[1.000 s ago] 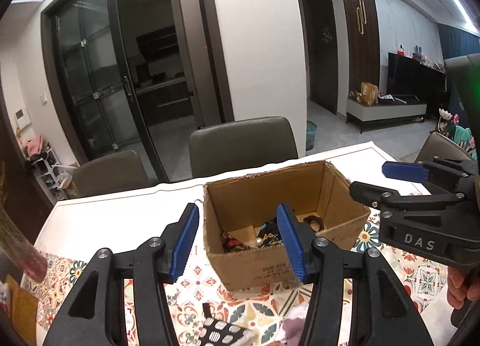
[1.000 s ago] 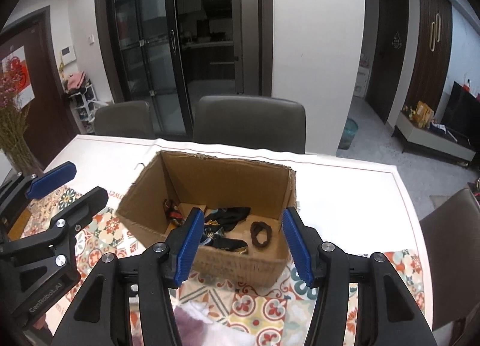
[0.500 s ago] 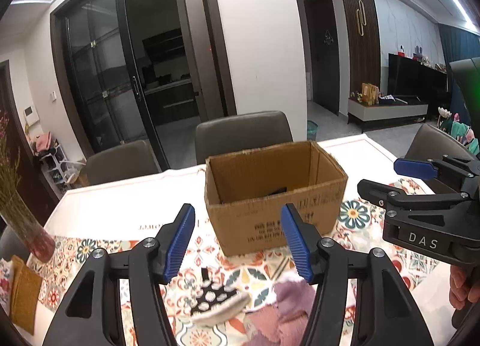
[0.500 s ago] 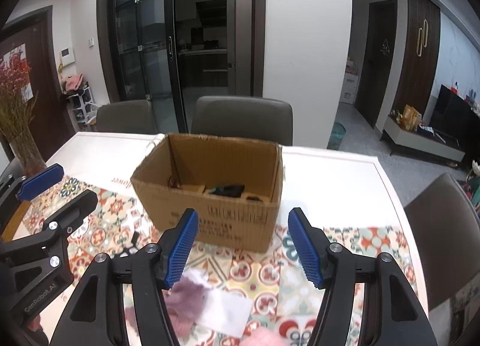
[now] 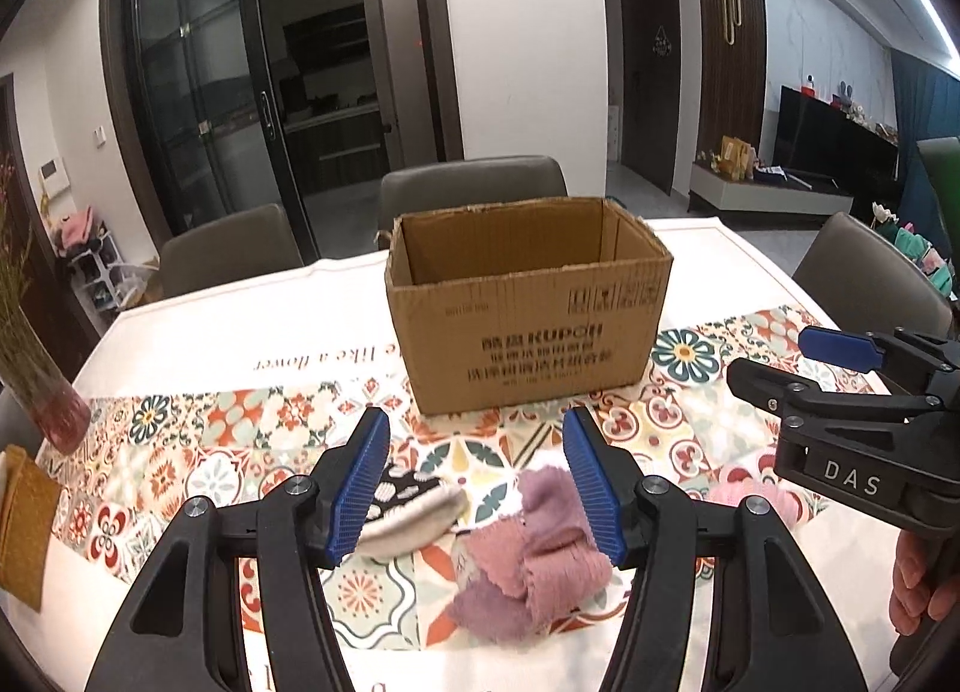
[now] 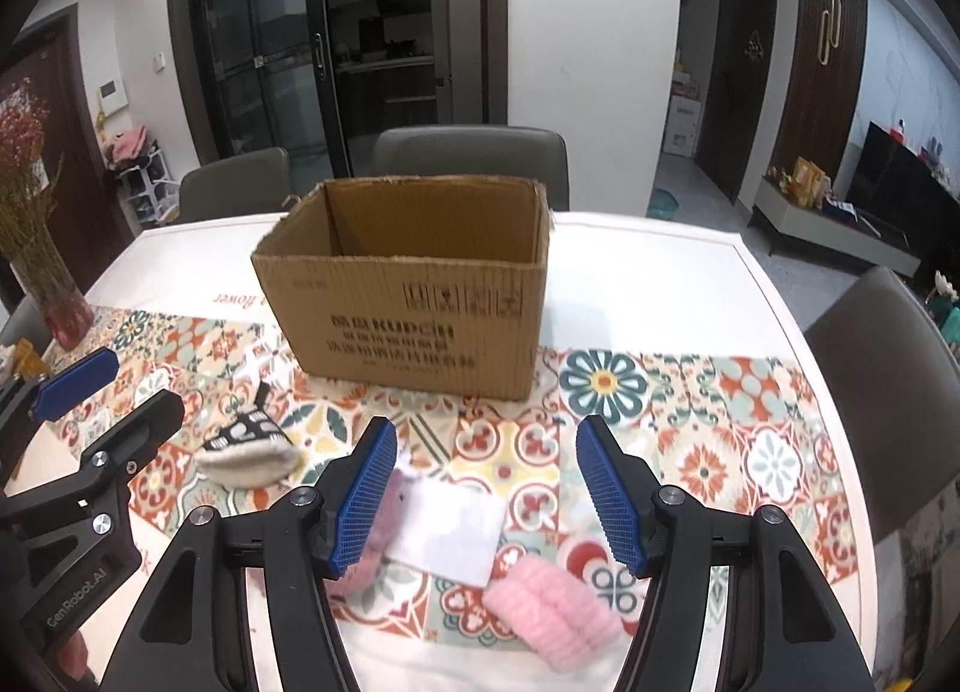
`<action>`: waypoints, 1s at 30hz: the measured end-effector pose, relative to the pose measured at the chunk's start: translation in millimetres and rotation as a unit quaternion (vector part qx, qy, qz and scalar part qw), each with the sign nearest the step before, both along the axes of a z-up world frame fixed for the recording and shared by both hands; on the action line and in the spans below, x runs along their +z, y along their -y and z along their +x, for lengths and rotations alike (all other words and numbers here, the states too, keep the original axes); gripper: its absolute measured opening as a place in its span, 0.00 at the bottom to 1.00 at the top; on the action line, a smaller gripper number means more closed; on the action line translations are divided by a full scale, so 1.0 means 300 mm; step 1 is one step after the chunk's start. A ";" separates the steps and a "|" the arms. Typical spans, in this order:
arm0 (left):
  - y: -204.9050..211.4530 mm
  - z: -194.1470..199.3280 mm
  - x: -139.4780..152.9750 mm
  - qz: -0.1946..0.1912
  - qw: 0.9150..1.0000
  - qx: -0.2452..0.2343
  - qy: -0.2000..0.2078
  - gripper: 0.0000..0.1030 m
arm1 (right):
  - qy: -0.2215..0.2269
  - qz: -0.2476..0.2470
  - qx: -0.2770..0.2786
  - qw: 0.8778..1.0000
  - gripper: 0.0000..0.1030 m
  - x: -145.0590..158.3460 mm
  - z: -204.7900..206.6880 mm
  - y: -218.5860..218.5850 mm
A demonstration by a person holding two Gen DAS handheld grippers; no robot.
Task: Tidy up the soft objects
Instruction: 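Move both tools back toward the remaining soft items, then grasp the pink headband with the right tool while the left tool grasps the mauve towel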
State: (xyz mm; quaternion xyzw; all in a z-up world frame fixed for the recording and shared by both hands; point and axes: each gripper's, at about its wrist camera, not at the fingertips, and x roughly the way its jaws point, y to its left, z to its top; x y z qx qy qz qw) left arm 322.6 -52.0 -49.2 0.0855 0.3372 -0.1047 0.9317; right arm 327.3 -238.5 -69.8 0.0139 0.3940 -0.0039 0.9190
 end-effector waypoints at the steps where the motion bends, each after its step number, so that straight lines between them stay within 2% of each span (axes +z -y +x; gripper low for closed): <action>1: -0.002 -0.006 -0.006 0.000 1.000 0.001 -0.002 0.57 | -0.002 0.000 -0.003 1.000 0.62 -0.008 -0.009 0.001; 6: -0.006 -0.029 -0.034 -0.001 1.000 0.001 -0.016 0.57 | -0.014 0.002 -0.015 1.000 0.62 -0.037 -0.039 0.007; 16: 0.014 -0.102 -0.117 0.013 1.000 -0.016 -0.016 0.60 | -0.037 0.026 -0.065 0.997 0.62 -0.118 -0.110 0.061; 30: 0.064 -0.155 -0.247 0.036 0.998 -0.038 -0.038 0.67 | -0.072 0.042 -0.083 0.993 0.62 -0.265 -0.197 0.102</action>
